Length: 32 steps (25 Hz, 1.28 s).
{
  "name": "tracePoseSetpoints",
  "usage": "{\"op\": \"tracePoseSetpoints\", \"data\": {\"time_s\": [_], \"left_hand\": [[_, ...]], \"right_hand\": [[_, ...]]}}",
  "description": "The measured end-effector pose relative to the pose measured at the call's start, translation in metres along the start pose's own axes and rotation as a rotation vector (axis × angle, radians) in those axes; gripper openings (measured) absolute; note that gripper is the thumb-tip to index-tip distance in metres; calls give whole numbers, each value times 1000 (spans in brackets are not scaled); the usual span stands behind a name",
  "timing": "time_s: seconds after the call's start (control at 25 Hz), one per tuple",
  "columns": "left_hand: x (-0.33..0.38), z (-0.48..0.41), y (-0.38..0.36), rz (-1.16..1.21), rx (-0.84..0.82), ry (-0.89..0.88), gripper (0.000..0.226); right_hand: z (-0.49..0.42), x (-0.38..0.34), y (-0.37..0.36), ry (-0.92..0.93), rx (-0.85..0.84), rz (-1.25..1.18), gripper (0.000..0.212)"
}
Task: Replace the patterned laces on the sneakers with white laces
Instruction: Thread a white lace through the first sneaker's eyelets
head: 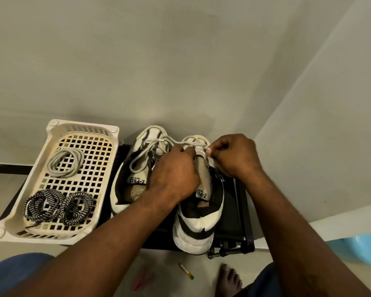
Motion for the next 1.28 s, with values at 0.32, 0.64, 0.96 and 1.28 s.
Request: {"op": "tracePoseSetpoints", "data": {"time_s": [0.32,0.64,0.96,1.28], "left_hand": [[-9,0,14,-9,-90,18,31],[-13,-4,-14,152,-100,177,37],[-23,-9,-33,493,-60,340,23],[-22,-8,-34,542,-48,312,22]], "right_hand": [[-6,13,17,50,76,215,8],[1,9,-14,173,-182,29,13],[-4,12,-21,103,-64,-82,25],[-1,18,-19,83,-121,-197,23]]}}
Point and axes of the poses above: each hand's wrist, its own z-axis away from the middle knuckle, its own y-axis out of the back of the hand, x = y × z, the point moved 5 cm from there along -z, towards the middle knuckle, and after that the axes turned 1 degree about y, right-handed, at the moved point
